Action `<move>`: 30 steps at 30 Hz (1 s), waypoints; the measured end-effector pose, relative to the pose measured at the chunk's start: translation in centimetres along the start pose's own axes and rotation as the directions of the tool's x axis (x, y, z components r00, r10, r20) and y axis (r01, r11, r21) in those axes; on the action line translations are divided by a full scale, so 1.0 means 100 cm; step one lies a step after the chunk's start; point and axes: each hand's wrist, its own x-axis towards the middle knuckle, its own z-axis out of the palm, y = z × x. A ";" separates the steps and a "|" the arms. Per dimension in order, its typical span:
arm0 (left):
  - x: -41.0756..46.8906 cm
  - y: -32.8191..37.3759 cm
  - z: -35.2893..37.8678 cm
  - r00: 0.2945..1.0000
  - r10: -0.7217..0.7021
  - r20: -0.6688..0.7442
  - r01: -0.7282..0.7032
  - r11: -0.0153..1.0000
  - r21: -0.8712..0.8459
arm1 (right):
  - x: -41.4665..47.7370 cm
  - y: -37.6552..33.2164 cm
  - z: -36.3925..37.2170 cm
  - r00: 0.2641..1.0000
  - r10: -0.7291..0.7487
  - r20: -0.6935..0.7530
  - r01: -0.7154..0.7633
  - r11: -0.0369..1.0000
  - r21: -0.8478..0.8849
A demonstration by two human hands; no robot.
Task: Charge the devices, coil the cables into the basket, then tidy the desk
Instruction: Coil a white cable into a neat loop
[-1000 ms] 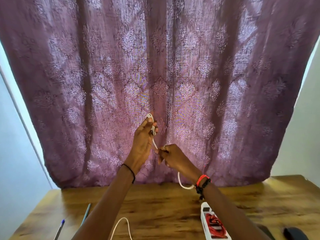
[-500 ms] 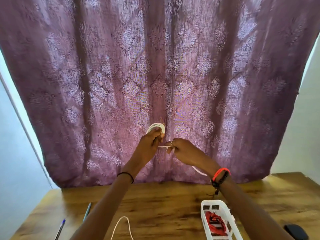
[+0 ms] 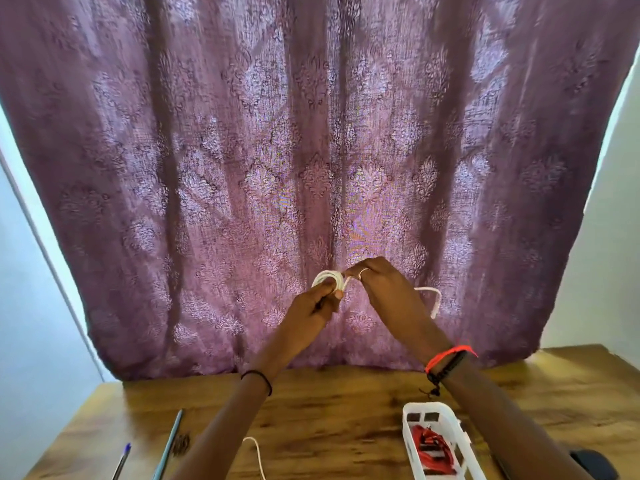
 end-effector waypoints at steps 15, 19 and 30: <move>-0.013 0.008 0.020 0.930 -0.247 0.272 0.359 0.453 -0.816 | -0.030 -0.008 0.027 0.945 0.307 -0.111 -0.220 0.851 0.477; -0.014 0.001 0.027 0.911 -0.276 0.306 0.384 0.297 -0.875 | -0.042 -0.022 0.045 0.928 0.372 -0.006 -0.315 0.796 0.517; -0.012 -0.010 0.020 0.891 -0.312 0.331 0.429 0.336 -0.838 | -0.039 -0.024 0.050 0.885 0.425 -0.190 -0.289 0.821 0.492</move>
